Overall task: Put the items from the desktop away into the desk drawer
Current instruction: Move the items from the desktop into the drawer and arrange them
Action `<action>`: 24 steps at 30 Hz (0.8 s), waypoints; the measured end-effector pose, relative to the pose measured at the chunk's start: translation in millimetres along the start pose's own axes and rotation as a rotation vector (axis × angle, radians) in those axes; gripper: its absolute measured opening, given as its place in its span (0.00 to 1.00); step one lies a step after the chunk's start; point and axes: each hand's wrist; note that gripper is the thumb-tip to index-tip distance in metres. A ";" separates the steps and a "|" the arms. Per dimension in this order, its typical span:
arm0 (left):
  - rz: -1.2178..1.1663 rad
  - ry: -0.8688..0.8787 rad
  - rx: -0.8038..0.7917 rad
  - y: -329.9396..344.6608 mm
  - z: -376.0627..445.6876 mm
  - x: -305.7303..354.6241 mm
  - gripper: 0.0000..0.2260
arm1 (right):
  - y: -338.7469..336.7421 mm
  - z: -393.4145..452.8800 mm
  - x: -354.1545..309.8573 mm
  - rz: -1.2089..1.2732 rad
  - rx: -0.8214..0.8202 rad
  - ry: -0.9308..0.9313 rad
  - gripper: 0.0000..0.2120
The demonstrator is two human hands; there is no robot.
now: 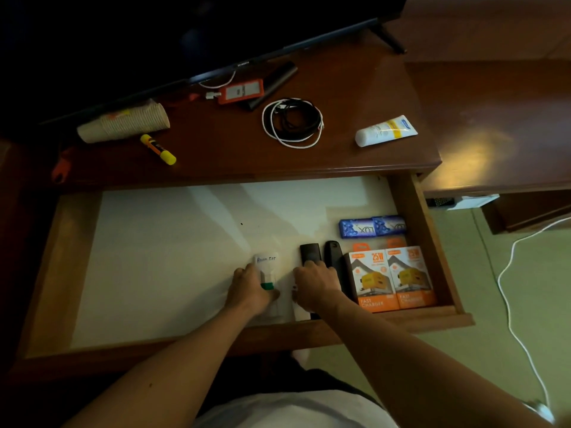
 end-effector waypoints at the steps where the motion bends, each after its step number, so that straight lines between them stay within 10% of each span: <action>1: -0.007 0.005 -0.016 0.1 0.1 0.2 0.35 | -0.4 0.5 0.8 -0.004 0.001 -0.005 0.20; 17: -0.039 0.028 -0.055 14.2 -1.6 1.3 0.40 | -4.7 3.5 1.2 -0.011 -0.004 -0.027 0.24; 24: -0.016 0.051 0.044 -31.5 18.1 -1.5 0.28 | -37.8 21.7 -30.4 0.033 0.107 -0.057 0.17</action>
Point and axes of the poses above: each hand's wrist, its own z-axis towards the middle knuckle, its own y-axis out of the palm, x = y × z, and after that the axes turned 12 degrees about x, right-handed
